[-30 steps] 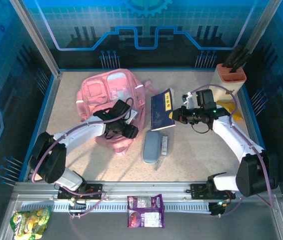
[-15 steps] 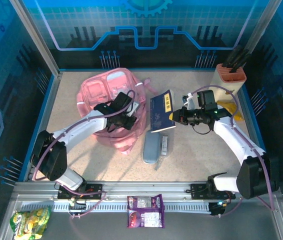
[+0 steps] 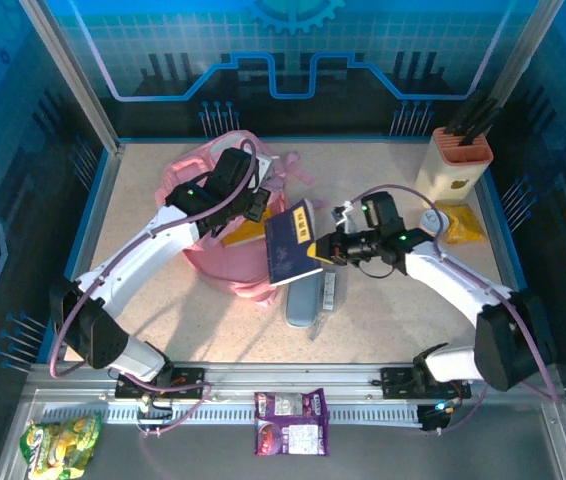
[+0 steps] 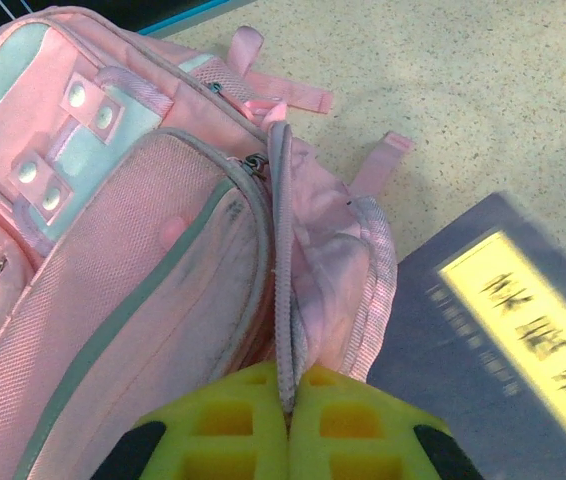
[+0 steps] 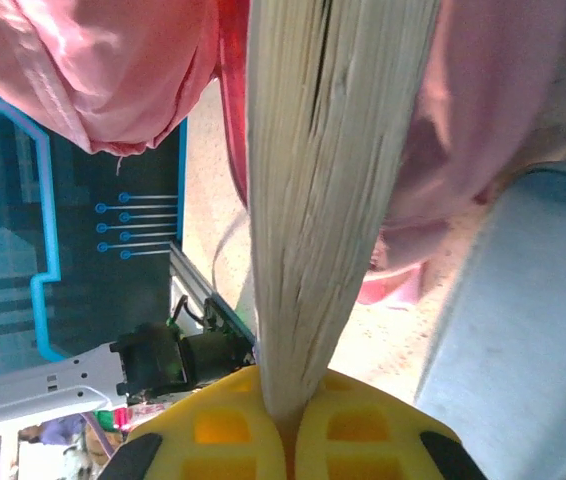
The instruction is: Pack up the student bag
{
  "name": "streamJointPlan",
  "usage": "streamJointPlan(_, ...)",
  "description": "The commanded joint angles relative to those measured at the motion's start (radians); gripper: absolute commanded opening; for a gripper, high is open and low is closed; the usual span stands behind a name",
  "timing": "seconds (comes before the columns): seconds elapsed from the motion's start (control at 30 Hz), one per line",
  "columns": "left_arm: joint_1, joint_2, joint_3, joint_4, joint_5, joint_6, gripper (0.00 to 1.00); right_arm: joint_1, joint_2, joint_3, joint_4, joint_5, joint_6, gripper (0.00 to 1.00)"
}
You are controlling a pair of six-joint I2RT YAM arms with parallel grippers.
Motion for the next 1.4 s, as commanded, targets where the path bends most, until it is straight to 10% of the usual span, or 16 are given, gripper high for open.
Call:
streamJointPlan(0.0,-0.004,-0.015,0.081,0.07,-0.015,-0.004,0.0,0.063,0.079,0.052,0.209,0.024,0.086,0.0)
streamJointPlan(0.4,0.007,-0.021,0.096,0.068,-0.024,-0.043,0.0,0.109,0.52,0.367,0.355,0.128,0.14,0.02)
streamJointPlan(0.8,0.025,-0.042,0.046,0.091,0.008,-0.077,0.0,0.108,0.513,0.472,-0.024,0.282,-0.142,0.56)
streamJointPlan(1.37,0.034,-0.052,0.023,0.098,0.058,-0.128,0.0,0.225,0.542,0.412,0.053,0.444,-0.17,0.19)
